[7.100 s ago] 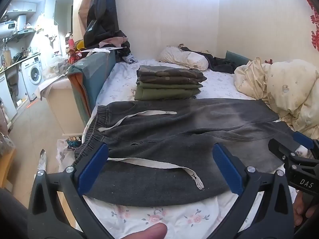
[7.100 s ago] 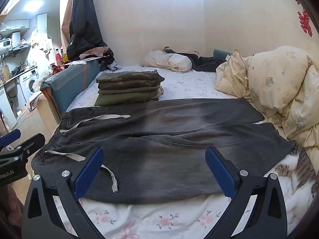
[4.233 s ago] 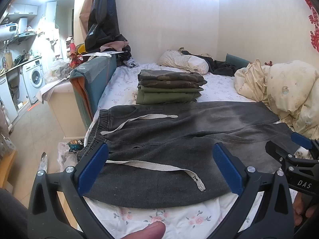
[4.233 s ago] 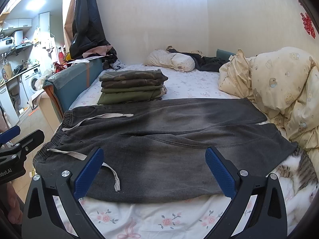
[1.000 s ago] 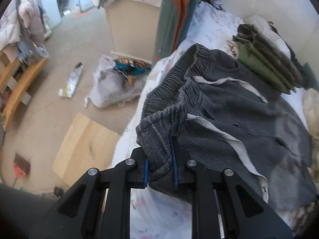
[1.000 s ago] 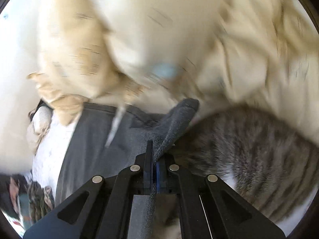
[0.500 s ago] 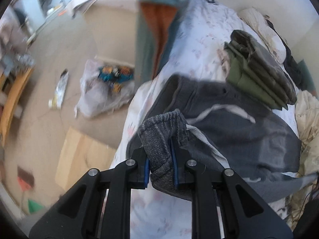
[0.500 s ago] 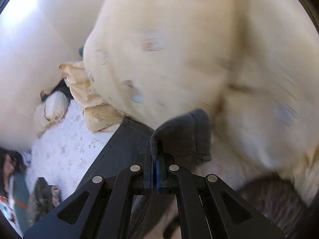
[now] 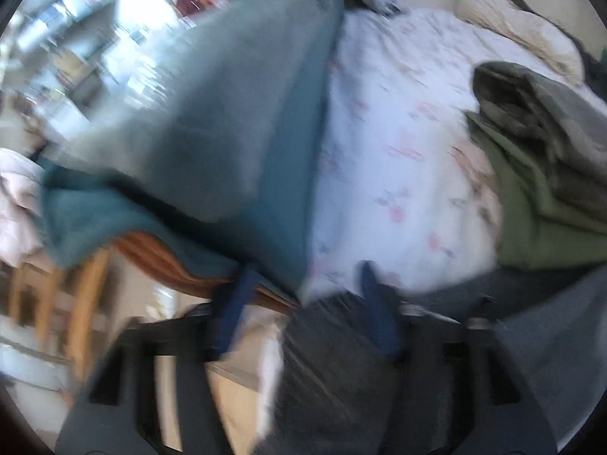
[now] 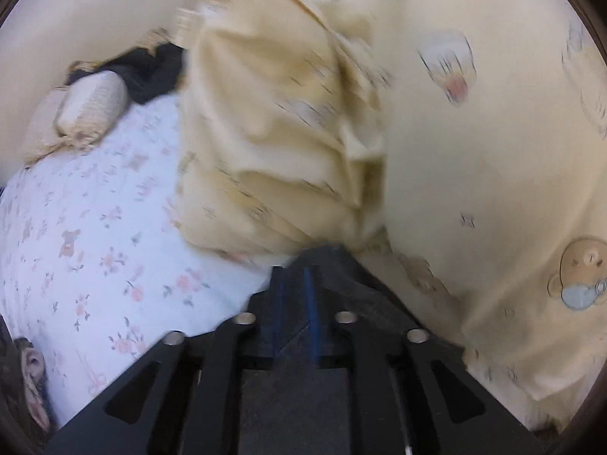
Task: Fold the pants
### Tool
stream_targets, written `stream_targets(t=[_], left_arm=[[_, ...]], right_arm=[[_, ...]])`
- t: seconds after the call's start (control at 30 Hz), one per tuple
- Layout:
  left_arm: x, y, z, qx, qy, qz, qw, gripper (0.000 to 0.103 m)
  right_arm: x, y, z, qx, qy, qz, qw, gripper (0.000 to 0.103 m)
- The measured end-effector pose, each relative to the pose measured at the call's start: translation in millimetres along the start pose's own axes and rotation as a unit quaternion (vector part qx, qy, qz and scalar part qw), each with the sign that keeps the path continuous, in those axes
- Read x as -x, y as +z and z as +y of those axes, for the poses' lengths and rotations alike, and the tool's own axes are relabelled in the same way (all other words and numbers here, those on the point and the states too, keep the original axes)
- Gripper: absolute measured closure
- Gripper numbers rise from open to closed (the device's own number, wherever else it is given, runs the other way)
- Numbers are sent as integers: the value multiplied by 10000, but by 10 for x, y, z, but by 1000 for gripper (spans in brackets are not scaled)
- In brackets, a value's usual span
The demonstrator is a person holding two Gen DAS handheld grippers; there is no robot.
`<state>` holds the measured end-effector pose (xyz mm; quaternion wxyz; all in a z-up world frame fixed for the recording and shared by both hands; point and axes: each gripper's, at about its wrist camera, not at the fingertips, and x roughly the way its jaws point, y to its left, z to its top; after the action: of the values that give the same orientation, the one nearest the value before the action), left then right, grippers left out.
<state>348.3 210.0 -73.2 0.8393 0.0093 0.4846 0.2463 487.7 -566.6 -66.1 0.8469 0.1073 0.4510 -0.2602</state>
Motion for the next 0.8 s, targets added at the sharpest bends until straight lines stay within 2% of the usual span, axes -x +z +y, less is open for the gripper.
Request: stream_targets(t=[0.03, 0.07, 0.1, 0.13, 0.17, 0.23, 0.27, 0.3, 0.33, 0.37, 0.4, 0.43, 0.5, 0.53, 0.57, 0.6, 0.7, 0.73, 0.8], left_arm=[[43, -12, 18, -24, -18, -57, 10000, 30], [133, -79, 7, -67, 4, -197, 9998, 30], [312, -196, -33, -150, 118, -511, 9985, 30], [415, -245, -56, -209, 103, -745, 9969, 29], [586, -352, -127, -357, -38, -1168, 9925, 29], [905, -639, -367, -895, -281, -2074, 9737, 27], [1052, -847, -557, -1313, -396, -2600, 9558, 27], [1084, -929, -650, -1524, -545, -2714, 9488, 26], [1071, -1035, -786, -1850, -871, -2673, 9417, 25], [977, -1107, -931, -2190, -1115, -2388, 9394, 25], [805, -1150, -1070, -2453, -1140, -1992, 9419, 29], [550, -1162, -1180, -2593, -1032, -1518, 9482, 40], [124, -1035, -1199, -2372, -677, -1036, 9635, 51], [-100, -910, -1146, -2097, -722, -723, 9724, 57], [-259, -823, -1105, -1896, -841, -490, 9770, 57], [-393, -735, -1086, -1750, -909, -319, 9798, 59], [-540, -648, -1171, -1605, -698, -300, 9841, 59], [-581, -647, -1203, -1516, -630, -215, 9862, 58], [-609, -691, -1278, -1608, -445, -181, 9858, 58]], right_arm=[[18, -74, 32, 118, 44, -14, 9999, 35], [35, -160, 88, 287, 232, -28, 9993, 36], [62, -255, 164, 501, 487, 18, 9976, 37], [112, -413, 239, 749, 867, 77, 9934, 37], [160, -586, 312, 946, 1187, 147, 9883, 37], [271, -1006, 489, 1337, 1896, 305, 9722, 37], [325, -1211, 568, 1510, 2094, 365, 9654, 38], [380, -1467, 658, 1685, 2272, 410, 9583, 38], [399, -1643, 714, 1798, 2388, 487, 9530, 38], [391, -1835, 783, 1976, 2503, 604, 9459, 39], [365, -1960, 836, 2150, 2499, 666, 9417, 40], [313, -2073, 848, 2306, 2294, 638, 9435, 40], [136, -2086, 647, 2108, 1968, 533, 9560, 41], [85, -2025, 505, 1905, 1943, 473, 9611, 43], [20, -1952, 371, 1729, 1827, 422, 9669, 54], [-65, -1835, 164, 1560, 1561, 404, 9745, 57], [-249, -1590, -388, 1172, 658, 383, 9902, 56], [-319, -1525, -567, 994, 372, 452, 9933, 54], [-458, -1392, -1029, 531, -237, 618, 9964, 30]])
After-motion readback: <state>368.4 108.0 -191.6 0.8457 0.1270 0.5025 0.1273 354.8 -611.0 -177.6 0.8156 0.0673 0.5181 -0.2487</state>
